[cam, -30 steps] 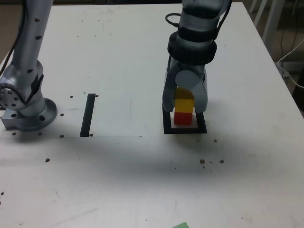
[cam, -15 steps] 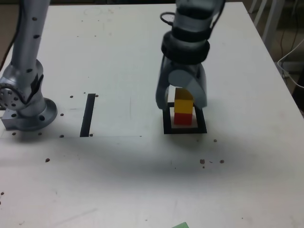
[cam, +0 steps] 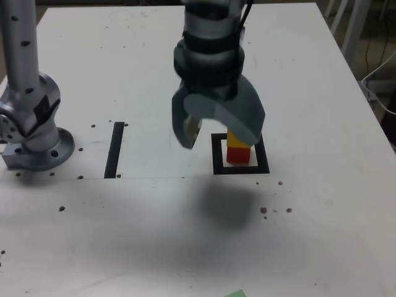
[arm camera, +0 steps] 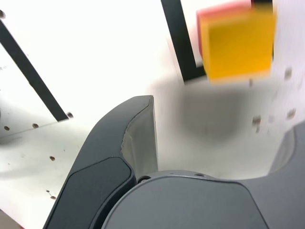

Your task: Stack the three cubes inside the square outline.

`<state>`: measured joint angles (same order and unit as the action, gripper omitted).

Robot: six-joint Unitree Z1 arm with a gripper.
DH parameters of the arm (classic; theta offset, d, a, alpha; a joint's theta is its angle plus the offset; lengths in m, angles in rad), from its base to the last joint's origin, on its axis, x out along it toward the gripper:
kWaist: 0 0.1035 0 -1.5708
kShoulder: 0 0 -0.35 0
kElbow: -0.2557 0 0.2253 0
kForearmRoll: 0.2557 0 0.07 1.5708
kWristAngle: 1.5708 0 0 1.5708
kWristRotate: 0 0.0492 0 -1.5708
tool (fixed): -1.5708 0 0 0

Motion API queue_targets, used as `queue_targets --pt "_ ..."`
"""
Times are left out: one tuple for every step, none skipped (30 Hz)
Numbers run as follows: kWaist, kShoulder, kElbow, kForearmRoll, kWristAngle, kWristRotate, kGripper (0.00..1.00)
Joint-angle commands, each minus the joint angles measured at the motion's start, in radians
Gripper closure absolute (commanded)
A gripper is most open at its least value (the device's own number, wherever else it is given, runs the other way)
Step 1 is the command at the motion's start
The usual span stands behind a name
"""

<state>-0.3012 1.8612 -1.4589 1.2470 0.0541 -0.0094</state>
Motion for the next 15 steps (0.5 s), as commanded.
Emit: queue_targets --pt "-0.048 -0.001 -0.006 -0.006 0.001 -0.004 0.00" --pt "-0.068 0.001 -0.009 -0.007 0.002 -0.004 0.00" --pt "-0.087 0.004 -0.014 -0.007 0.003 -0.004 0.00" --pt "-0.112 0.009 -0.023 -0.005 0.005 -0.002 0.00" --pt "-0.130 0.014 -0.031 -0.003 0.007 -0.001 0.00" --pt "-0.149 0.019 -0.039 -0.001 0.008 0.001 0.00" --pt "-0.167 0.026 -0.048 0.001 0.010 0.003 0.00" --pt "-0.185 0.032 -0.057 0.004 0.011 0.004 0.00" --pt "-0.203 0.039 -0.065 0.006 0.013 0.006 0.00" --pt "-0.221 0.046 -0.074 0.009 0.014 0.007 0.00" --pt "-0.239 0.053 -0.082 0.011 0.014 0.008 0.00" --pt "-0.257 0.061 -0.092 0.013 0.015 0.010 0.00" --pt "-0.275 0.070 -0.101 0.016 0.016 0.011 0.00" --pt "-0.293 0.080 -0.111 0.018 0.017 0.013 0.00" --pt "-0.311 0.090 -0.121 0.021 0.018 0.014 0.00"
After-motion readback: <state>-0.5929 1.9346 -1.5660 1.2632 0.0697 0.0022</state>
